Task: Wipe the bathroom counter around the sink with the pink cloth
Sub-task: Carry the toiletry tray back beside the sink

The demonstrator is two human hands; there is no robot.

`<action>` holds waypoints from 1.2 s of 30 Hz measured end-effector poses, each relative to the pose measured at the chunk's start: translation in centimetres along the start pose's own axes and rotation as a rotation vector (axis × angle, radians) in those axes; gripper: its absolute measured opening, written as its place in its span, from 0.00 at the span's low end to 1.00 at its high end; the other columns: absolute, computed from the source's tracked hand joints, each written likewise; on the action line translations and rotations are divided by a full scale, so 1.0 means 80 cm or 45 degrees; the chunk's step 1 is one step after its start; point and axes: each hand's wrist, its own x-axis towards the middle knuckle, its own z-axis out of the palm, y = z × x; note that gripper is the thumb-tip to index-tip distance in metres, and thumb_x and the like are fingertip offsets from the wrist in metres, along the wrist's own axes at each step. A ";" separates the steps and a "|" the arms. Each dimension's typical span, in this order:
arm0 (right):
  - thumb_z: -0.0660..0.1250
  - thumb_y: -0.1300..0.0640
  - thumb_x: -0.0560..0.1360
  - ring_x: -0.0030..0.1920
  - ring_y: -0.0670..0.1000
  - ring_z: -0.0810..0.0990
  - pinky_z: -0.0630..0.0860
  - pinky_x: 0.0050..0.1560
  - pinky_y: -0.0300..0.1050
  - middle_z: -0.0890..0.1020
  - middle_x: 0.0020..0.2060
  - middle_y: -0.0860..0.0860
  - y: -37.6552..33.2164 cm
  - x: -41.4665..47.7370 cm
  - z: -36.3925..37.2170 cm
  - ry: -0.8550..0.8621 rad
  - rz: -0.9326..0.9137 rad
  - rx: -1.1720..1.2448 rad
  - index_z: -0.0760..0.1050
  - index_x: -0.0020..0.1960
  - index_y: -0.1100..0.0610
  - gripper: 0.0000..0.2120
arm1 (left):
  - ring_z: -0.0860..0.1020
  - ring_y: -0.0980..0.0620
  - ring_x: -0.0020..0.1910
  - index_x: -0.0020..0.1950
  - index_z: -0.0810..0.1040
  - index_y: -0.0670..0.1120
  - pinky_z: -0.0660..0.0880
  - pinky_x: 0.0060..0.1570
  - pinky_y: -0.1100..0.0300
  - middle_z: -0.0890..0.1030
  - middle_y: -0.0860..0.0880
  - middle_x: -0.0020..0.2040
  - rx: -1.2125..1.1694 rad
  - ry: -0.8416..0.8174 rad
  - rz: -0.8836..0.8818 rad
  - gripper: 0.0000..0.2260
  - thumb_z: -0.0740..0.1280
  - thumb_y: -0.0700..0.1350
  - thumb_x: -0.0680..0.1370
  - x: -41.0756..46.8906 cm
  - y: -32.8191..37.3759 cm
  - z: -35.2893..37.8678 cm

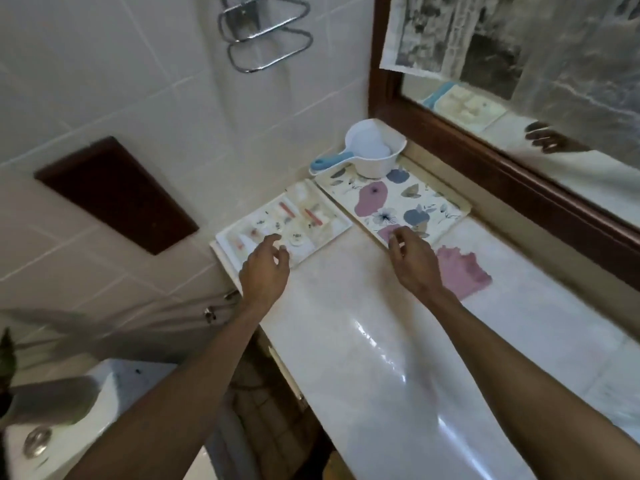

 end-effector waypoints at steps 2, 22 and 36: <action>0.57 0.49 0.82 0.49 0.55 0.79 0.67 0.44 0.45 0.80 0.48 0.50 -0.030 0.030 0.034 -0.151 -0.055 -0.019 0.73 0.54 0.54 0.11 | 0.81 0.44 0.60 0.73 0.74 0.47 0.74 0.57 0.54 0.82 0.46 0.63 -0.001 0.027 -0.130 0.18 0.63 0.51 0.84 0.017 -0.045 -0.018; 0.62 0.51 0.80 0.64 0.68 0.70 0.70 0.61 0.61 0.73 0.65 0.66 -0.090 0.124 0.157 -0.317 0.013 -0.387 0.65 0.71 0.65 0.26 | 0.78 0.40 0.68 0.74 0.70 0.46 0.79 0.64 0.45 0.79 0.43 0.69 -0.393 -0.329 -0.535 0.28 0.74 0.36 0.76 0.107 -0.156 -0.023; 0.72 0.35 0.69 0.53 0.59 0.76 0.68 0.45 0.46 0.75 0.54 0.59 -0.061 0.052 0.135 -0.436 0.278 -0.206 0.69 0.58 0.60 0.33 | 0.80 0.41 0.64 0.80 0.65 0.49 0.79 0.62 0.47 0.81 0.42 0.64 -0.152 -0.558 -0.265 0.34 0.73 0.35 0.77 0.090 -0.155 -0.064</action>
